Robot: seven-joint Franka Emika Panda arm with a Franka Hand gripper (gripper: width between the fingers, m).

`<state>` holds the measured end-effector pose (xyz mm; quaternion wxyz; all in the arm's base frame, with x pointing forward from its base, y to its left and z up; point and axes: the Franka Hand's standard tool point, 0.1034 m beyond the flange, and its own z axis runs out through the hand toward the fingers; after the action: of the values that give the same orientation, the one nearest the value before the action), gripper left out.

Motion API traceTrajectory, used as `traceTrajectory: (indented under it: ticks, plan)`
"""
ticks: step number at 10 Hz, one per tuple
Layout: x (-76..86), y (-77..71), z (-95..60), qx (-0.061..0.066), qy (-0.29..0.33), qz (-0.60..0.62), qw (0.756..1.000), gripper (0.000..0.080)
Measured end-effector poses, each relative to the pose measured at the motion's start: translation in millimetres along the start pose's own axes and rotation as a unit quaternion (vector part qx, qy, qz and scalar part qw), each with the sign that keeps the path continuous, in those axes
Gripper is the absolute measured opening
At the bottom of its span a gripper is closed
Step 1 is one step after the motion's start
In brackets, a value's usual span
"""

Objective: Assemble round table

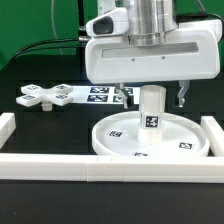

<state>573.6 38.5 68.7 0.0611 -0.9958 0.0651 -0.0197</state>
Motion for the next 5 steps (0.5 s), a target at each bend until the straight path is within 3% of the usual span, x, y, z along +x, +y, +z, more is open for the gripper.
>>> traceTrajectory:
  ticks: [5]
  plan:
    - [-3.1,-1.9,0.8,0.000,-0.006,-0.207,0.978,0.0649]
